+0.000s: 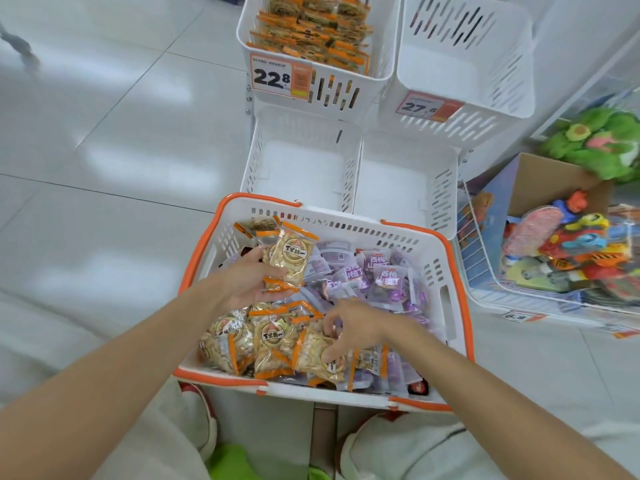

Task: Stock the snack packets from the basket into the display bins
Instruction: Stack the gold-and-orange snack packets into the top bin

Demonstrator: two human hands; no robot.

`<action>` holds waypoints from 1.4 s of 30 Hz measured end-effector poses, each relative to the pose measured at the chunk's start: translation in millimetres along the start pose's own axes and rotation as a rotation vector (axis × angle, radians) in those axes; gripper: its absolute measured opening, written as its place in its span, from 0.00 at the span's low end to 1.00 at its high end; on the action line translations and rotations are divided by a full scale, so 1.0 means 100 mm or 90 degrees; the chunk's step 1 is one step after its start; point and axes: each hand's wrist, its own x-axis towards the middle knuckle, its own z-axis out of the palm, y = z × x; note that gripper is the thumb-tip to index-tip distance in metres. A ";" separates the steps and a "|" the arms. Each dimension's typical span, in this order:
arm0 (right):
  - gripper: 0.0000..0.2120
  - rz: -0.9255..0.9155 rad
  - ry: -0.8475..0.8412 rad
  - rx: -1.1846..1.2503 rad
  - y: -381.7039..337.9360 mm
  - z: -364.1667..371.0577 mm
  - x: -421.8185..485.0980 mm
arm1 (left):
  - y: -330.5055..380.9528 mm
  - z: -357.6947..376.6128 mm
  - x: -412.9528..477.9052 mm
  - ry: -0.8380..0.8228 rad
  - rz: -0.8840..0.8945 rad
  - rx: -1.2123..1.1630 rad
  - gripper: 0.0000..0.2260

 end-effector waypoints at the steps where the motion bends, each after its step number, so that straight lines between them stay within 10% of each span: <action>1: 0.15 -0.012 0.023 0.017 0.03 0.07 0.03 | -0.01 0.02 0.00 -0.010 0.001 0.003 0.21; 10: 0.09 -0.109 0.243 0.230 -0.06 -0.88 -0.42 | 0.14 0.14 0.05 -0.056 -0.018 0.082 0.28; 14: 0.23 -0.093 0.353 0.114 -0.29 -1.20 -0.43 | 0.41 0.32 -0.02 -0.158 -0.017 0.108 0.13; 19: 0.47 -0.128 0.478 0.204 -0.39 -1.47 -0.34 | 0.87 0.44 -0.04 -0.169 0.057 0.107 0.35; 23: 0.38 -0.181 0.392 0.358 -0.52 -1.71 -0.32 | 1.27 0.60 -0.10 -0.203 0.125 0.302 0.20; 31: 0.27 -0.213 0.384 0.365 -0.74 -2.58 -0.48 | 2.08 0.81 0.10 -0.161 0.223 0.475 0.32; 42: 0.21 -0.119 0.635 0.175 -0.96 -4.19 -0.36 | 3.54 1.22 0.78 -0.112 0.462 0.459 0.25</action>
